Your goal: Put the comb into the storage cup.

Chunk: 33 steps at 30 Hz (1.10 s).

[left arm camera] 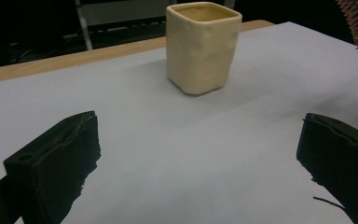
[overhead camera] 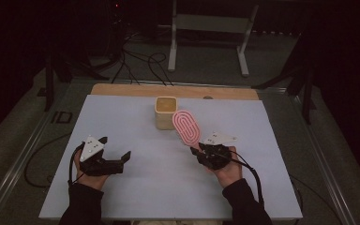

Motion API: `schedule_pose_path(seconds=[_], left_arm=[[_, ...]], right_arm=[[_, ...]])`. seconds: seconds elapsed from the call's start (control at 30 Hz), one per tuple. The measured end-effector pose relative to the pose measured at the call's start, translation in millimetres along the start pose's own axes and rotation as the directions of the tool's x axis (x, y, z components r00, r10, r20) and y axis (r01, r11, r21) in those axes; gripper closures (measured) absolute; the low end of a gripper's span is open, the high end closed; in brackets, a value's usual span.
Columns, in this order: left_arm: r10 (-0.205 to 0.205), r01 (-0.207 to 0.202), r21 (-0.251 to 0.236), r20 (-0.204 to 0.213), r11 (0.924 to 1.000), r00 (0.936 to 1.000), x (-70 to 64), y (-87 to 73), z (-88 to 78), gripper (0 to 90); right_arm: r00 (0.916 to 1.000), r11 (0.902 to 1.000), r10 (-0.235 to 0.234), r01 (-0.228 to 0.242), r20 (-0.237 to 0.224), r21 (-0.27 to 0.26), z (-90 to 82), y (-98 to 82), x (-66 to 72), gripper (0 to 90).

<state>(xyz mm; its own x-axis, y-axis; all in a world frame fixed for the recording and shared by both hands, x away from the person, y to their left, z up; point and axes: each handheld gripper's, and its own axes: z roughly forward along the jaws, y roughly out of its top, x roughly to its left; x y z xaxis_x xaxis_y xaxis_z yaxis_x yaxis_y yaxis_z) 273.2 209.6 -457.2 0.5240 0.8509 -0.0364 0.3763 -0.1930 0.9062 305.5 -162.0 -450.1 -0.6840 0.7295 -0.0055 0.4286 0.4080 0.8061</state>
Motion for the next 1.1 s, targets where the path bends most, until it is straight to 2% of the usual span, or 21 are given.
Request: schedule_pose_path(seconds=[0.2, 0.37, 0.7, 0.9, 1.1], left_arm=[[-0.017, 0.017, -0.017, 0.017, 0.9997, 0.9997, -0.7, 4.5, 0.1, 0.1], [-0.001, 0.002, -0.013, 0.023, 0.9999, 0.9997, -3.5, 8.2, 2.4, 0.1], [-0.011, 0.013, -0.017, 0.076, 0.9998, 0.9971, -10.8, 14.3, 8.7, 0.1], [-0.011, 0.013, -0.017, 0.111, 0.9998, 0.9938, -18.1, 19.0, 14.9, 0.1], [0.006, -0.003, -0.022, 0.138, 0.9997, 0.9904, -25.9, 25.0, 20.6, 0.1]], right_arm=[[0.9998, 0.9998, -0.018, 0.018, -0.013, 0.007, 6.0, 2.7, 5.2, 70.0], [0.9995, 0.9996, -0.026, 0.026, -0.019, 0.004, 8.4, 7.0, 8.6, 70.0], [0.9974, 0.9979, -0.064, 0.063, -0.034, -0.016, 18.6, 11.5, 20.1, 70.0], [0.9975, 0.9978, -0.063, 0.063, -0.032, -0.024, 20.1, 10.3, 24.0, 70.0], [0.9978, 0.9983, -0.053, 0.052, -0.040, -0.025, 23.0, 9.2, 25.1, 70.0]])
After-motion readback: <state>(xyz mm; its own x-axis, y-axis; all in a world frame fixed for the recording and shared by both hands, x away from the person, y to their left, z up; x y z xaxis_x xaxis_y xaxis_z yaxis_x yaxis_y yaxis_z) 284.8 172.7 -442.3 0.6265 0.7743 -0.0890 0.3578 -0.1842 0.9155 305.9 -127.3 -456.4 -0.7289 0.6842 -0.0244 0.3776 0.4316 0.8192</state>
